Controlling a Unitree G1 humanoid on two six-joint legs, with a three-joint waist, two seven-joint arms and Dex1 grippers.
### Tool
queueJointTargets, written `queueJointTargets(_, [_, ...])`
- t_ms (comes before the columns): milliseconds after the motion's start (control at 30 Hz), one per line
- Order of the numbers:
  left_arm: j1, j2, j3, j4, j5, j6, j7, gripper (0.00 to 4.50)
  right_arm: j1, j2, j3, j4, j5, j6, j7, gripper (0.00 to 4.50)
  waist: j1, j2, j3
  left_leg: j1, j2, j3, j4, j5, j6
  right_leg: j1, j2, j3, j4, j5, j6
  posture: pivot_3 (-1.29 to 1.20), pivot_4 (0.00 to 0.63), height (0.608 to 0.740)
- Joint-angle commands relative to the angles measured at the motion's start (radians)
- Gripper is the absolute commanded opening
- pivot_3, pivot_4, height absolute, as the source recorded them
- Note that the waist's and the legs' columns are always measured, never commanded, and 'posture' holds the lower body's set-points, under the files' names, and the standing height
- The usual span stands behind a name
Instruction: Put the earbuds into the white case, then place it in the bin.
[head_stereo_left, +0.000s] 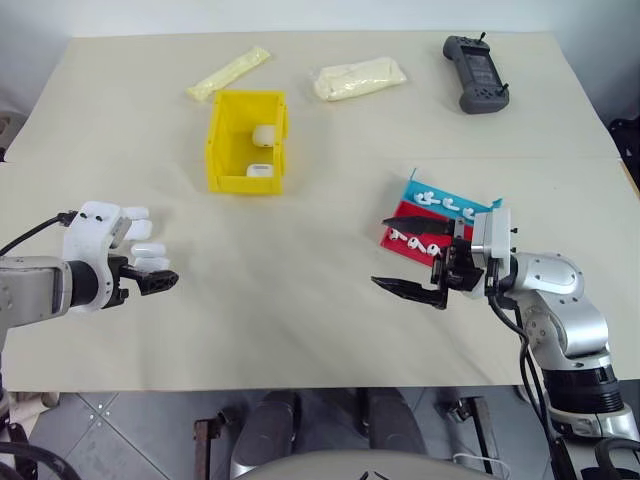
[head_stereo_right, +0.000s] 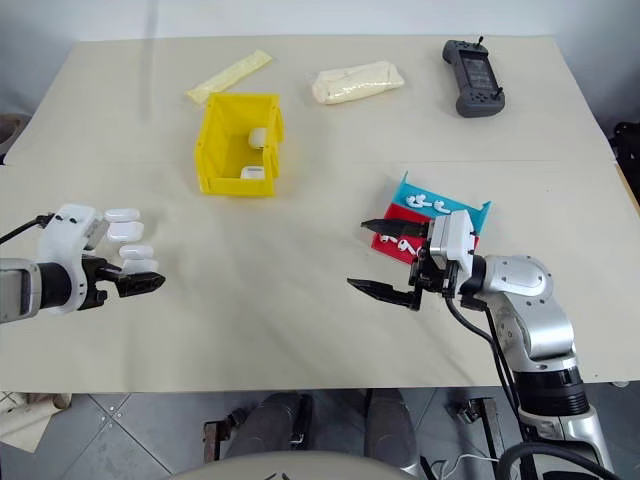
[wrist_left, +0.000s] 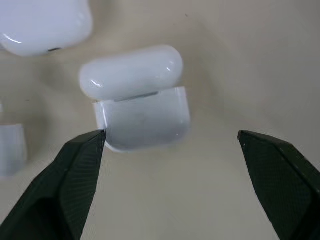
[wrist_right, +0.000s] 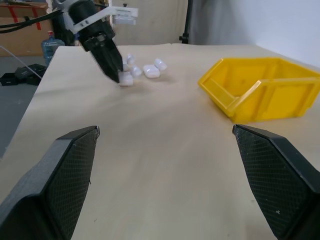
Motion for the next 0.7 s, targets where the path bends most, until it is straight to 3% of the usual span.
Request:
queueJointTargets(33, [-0.033,-0.032,-0.001,0.029,-0.014,0.0,0.089,4.47,0.015,-0.003,-0.019,-0.064,0.022,-0.006,-0.013,4.5,0.0,0.0,0.0,0.0,0.0,0.0,0.001,0.0,0.0,0.0,0.0,0.0,0.001,0.0,0.0,0.0,0.15,0.74])
queueJointTargets(700, [-0.07,-0.18,0.032,0.09,-0.047,0.0,0.316,4.47,0.051,0.004,-0.017,-0.094,0.032,-0.009,-0.049,4.5,0.003,0.0,0.0,0.001,-0.002,-0.001,0.001,0.0,0.0,0.001,-0.001,0.0,0.001,0.0,0.0,0.0,0.15,0.74])
